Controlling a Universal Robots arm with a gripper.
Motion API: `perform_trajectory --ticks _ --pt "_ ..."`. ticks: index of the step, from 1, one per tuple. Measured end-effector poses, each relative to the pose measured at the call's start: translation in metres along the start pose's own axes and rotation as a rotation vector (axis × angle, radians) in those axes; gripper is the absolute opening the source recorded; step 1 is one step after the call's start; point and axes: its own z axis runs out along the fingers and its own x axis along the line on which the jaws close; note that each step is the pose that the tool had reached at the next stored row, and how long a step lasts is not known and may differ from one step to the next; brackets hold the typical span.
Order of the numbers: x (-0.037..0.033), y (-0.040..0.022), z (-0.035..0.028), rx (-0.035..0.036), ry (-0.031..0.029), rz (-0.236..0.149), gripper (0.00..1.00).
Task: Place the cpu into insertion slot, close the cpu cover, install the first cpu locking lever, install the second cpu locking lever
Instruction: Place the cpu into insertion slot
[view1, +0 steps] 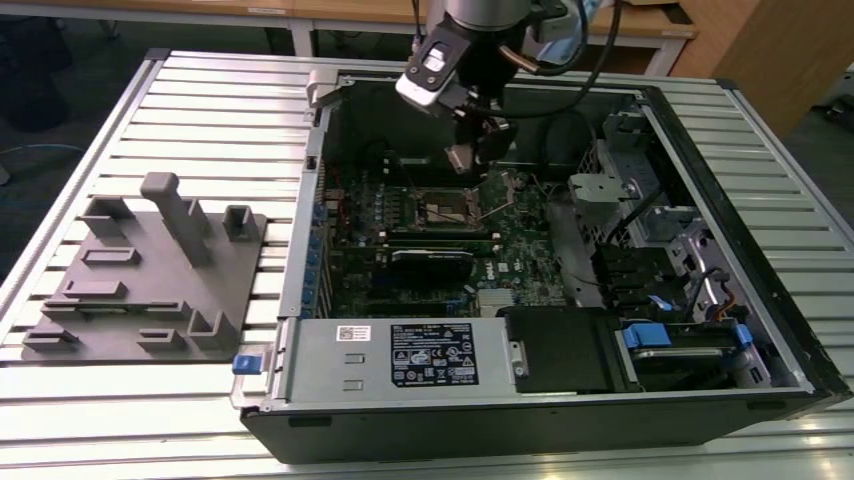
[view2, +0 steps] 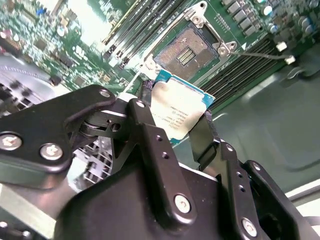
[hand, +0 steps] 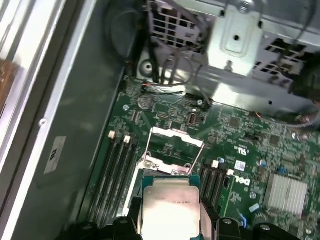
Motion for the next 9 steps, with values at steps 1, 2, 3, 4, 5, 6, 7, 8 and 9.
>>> perform_trajectory --ticks 1,2,3,4,5,6,7,8,9 --pt "0.0000 0.0000 0.0001 -0.0001 -0.0017 0.018 0.54" --pt "0.0000 0.0000 0.0003 -0.0003 -0.0033 0.036 0.54" --pt "0.0000 -0.0001 0.0004 -0.0005 -0.0049 0.054 0.54" --pt "0.0000 0.0000 0.0006 -0.0007 -0.0066 0.072 0.54" --pt "0.0000 -0.0001 0.0007 -0.0007 -0.0084 0.091 0.54" --pt "0.0000 -0.0001 0.0008 -0.0010 -0.0101 0.109 0.54" --pt "0.0000 -0.0001 0.0010 -0.0011 -0.0117 0.127 0.54" --pt "0.0000 -0.0001 0.0011 -0.0012 -0.0134 0.145 0.54" --pt "0.0000 -0.0001 0.0013 -0.0014 -0.0151 0.163 0.54"
